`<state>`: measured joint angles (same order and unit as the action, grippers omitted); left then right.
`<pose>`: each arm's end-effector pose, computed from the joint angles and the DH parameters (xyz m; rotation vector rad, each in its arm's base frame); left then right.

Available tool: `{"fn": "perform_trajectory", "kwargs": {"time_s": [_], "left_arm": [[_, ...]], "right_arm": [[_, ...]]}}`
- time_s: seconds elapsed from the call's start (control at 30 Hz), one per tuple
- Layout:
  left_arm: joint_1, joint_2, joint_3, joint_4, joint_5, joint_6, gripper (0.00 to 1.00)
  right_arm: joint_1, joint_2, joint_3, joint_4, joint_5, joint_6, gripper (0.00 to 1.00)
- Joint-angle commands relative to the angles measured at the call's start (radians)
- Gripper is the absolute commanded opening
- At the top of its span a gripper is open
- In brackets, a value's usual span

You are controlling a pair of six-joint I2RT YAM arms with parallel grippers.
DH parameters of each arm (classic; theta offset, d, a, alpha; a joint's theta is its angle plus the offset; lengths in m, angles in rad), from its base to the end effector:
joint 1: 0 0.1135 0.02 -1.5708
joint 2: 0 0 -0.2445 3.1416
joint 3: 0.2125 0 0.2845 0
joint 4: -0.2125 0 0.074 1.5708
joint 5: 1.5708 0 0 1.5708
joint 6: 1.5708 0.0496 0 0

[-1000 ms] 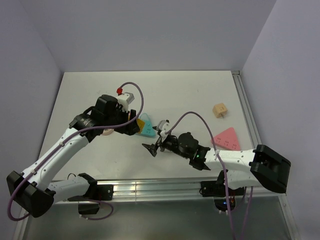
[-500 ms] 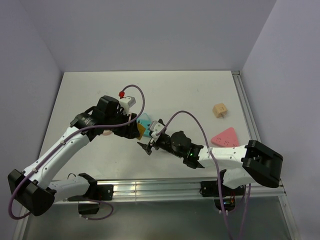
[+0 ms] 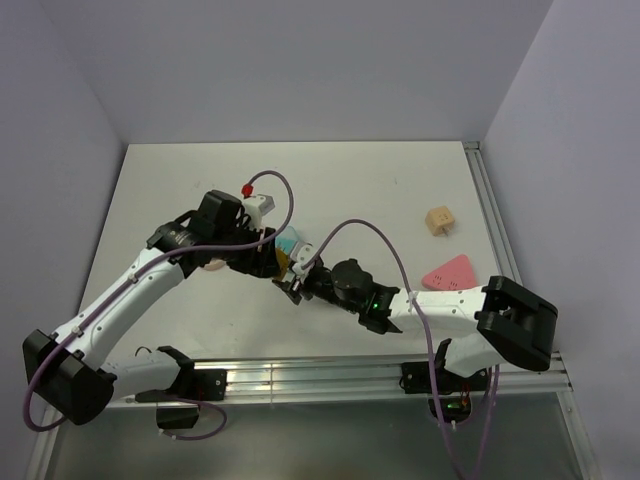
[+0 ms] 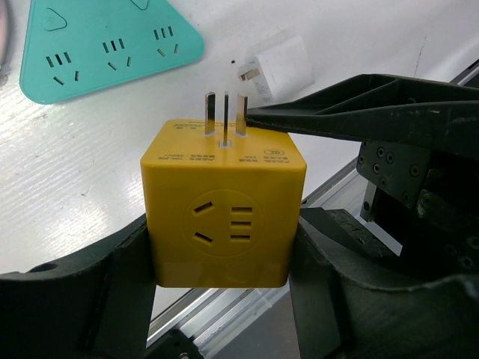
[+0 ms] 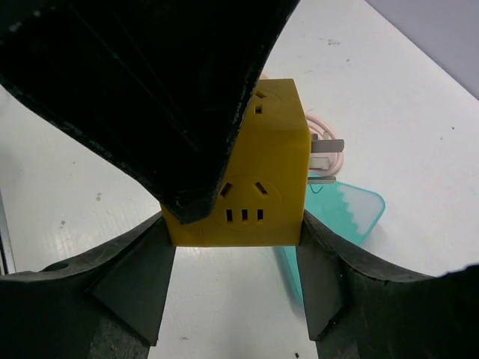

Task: Insert the plug
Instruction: Adjust the plug.

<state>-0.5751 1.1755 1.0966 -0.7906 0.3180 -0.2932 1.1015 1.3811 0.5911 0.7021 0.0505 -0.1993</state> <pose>0.2315 -0.1686 0.2845 0.5026 2.4851 -0.7576 0.1539 0.2979 0.1875 -0.9970 1.3753 0.6394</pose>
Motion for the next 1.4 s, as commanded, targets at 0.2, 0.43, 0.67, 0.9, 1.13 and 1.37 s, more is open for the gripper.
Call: {"fn": "perform_trajectory", "kwargs": {"time_s": [0.2,0.43,0.67,0.9,1.13,1.37], "left_arm": [[-0.005,-0.068,-0.024,0.177,0.03,-0.067,0.31],[-0.005,-0.117,-0.079,0.284,0.006,-0.118,0.48],[-0.006,-0.264,-0.253,0.522,-0.045,-0.19,0.87],[-0.006,-0.367,-0.38,0.697,-0.169,-0.257,0.9],[-0.019,-0.376,-0.457,0.774,-0.247,-0.287,0.86],[-0.09,-0.338,-0.474,0.781,-0.313,-0.27,0.86]], "right_arm": [[0.006,-0.046,-0.019,0.14,0.014,0.138,0.35],[0.005,-0.057,-0.033,0.174,0.051,0.245,0.32],[0.004,-0.04,-0.042,0.243,0.115,0.449,0.26],[0.008,-0.04,-0.004,0.189,0.187,0.535,0.24],[0.006,-0.033,-0.013,0.199,0.236,0.615,0.24],[0.011,-0.01,0.027,0.149,0.275,0.64,0.24]]}}
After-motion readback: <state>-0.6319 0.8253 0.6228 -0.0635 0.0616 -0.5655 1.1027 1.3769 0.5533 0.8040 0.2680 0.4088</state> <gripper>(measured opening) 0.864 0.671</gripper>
